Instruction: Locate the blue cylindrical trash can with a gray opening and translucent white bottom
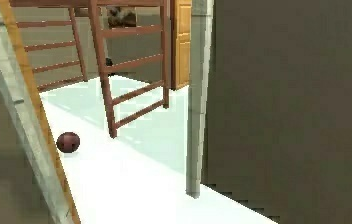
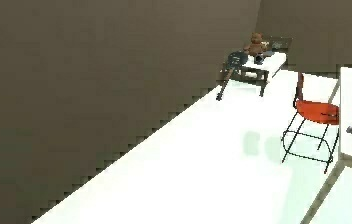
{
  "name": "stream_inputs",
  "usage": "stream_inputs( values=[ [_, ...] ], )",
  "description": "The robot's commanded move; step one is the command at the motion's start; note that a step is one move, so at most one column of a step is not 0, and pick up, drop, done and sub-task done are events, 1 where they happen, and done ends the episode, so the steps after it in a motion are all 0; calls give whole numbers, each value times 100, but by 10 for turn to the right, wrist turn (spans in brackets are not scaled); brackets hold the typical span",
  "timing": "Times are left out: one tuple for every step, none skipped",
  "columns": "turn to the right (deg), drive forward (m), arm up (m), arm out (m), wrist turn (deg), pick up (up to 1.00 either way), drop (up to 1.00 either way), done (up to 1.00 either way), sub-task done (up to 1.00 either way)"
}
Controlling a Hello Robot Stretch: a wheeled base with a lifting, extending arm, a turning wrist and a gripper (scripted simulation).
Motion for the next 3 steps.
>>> stream_inputs(
  values=[
    [0, 50, 0, 0, 0, 0, 0, 0, 0],
    [60, 0, 0, 0, 0, 0, 0, 0, 0],
    [0, 35, 0, 0, 0, 0, 0, 0, 0]
  ],
)
